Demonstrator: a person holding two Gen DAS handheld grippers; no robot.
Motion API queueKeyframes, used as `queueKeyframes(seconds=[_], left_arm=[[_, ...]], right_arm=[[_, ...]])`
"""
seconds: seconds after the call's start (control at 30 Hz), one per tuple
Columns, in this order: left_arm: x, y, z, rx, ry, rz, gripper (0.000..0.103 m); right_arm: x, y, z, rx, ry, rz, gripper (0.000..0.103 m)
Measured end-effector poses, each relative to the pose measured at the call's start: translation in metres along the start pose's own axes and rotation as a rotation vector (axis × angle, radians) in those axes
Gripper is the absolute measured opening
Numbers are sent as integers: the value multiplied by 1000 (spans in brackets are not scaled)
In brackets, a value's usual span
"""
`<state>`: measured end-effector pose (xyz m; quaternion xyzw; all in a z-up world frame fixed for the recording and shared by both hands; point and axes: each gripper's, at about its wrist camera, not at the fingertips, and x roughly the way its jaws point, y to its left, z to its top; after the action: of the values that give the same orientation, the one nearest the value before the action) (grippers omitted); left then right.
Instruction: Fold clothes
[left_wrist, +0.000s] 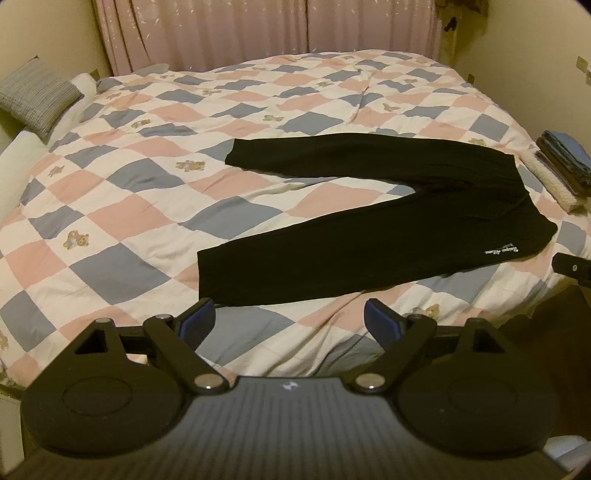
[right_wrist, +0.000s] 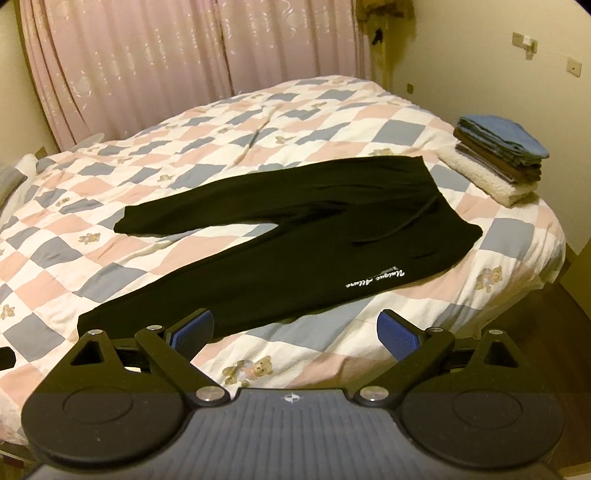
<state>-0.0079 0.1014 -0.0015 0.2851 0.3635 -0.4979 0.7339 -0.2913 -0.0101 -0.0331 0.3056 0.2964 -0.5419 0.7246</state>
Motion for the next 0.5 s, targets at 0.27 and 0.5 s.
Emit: queueKeyframes(seconds=[0.27,0.5], left_arm=[[22,-9,9,2,26,-1,86],[73,-21,47,-17,40,20,90]], right_arm=[[25,-28,4,48,36,-4,99],[81,-68,39,104,68,84,99]])
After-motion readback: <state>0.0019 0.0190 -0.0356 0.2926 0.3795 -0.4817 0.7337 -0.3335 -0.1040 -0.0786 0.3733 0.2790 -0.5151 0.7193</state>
